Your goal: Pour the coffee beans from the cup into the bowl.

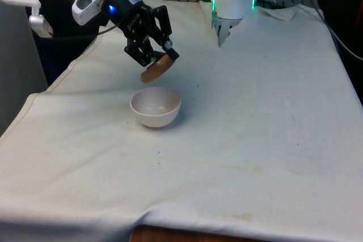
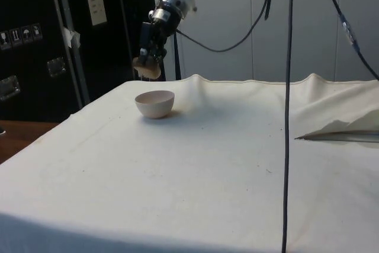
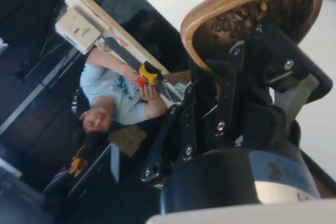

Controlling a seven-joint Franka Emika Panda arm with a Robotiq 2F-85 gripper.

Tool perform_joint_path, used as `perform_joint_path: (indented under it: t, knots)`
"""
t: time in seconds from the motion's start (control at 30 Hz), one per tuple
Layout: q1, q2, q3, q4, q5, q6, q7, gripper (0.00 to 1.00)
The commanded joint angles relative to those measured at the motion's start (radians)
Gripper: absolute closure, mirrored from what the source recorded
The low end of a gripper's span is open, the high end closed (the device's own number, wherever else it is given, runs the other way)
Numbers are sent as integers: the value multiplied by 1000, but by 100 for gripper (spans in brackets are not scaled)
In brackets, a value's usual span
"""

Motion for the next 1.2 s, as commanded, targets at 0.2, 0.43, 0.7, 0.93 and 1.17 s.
perform_joint_path:
  t: [0.2,0.43,0.7,0.93,1.17]
  knots:
    - [-11,22,-6,7,50,-50,-19,100]
    - [-15,34,-22,10,94,-100,-34,100]
    - [-19,50,-41,14,144,-158,-46,100]
    - [-19,71,-50,21,187,-199,-47,100]
    - [-21,87,-56,26,227,-238,-47,100]
